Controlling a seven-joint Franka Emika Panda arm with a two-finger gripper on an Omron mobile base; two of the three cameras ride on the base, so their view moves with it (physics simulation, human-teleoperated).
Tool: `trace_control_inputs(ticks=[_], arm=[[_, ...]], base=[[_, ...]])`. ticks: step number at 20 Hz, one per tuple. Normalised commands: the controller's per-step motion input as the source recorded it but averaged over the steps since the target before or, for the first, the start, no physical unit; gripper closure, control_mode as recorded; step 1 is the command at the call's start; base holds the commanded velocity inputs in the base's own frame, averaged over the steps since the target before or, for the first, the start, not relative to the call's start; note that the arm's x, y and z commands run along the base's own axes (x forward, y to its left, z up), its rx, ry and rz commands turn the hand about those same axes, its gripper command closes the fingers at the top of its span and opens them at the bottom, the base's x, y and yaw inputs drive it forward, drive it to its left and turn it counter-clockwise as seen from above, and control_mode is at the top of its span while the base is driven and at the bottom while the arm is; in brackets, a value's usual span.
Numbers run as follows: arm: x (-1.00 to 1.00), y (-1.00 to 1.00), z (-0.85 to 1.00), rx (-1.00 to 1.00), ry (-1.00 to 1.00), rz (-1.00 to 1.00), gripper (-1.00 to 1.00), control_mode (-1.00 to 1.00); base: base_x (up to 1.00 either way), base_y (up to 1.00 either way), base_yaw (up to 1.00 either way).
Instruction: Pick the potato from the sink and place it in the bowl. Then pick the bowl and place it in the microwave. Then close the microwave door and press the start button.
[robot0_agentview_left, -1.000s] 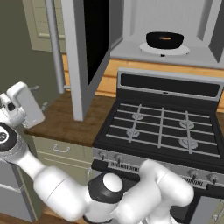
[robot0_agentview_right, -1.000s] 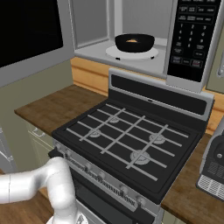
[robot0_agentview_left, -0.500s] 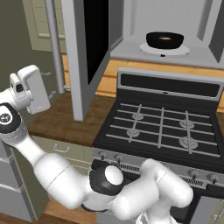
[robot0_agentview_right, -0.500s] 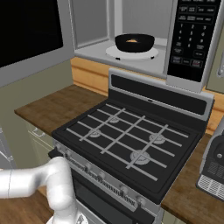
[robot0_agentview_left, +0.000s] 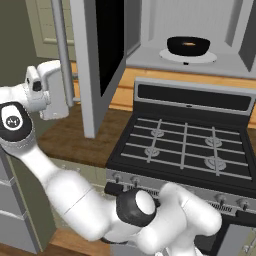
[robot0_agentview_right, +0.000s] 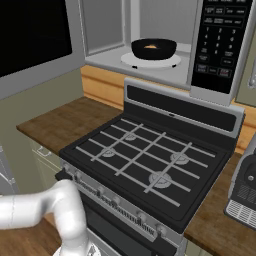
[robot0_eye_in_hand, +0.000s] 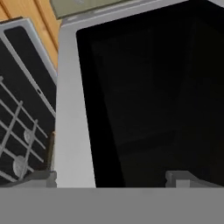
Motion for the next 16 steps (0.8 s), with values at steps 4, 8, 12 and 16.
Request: trace_control_inputs(ticks=[4, 8, 12, 16], arm=[[-0.72, -0.63, 0.23, 0.10, -0.06, 0.00, -1.00, -1.00], [-0.71, -0.74, 0.22, 0.14, -0.06, 0.00, -1.00, -1.00], [-0.79, -0.83, 0.18, 0.15, -0.07, 0.00, -1.00, -1.00], [-0.32, -0.92, 0.07, 0.16, -0.02, 0.00, -1.00, -1.00]], base=[[0.00, 0.00, 0.00], [0.00, 0.00, 0.00], [0.00, 0.00, 0.00], [0.00, 0.00, 0.00]])
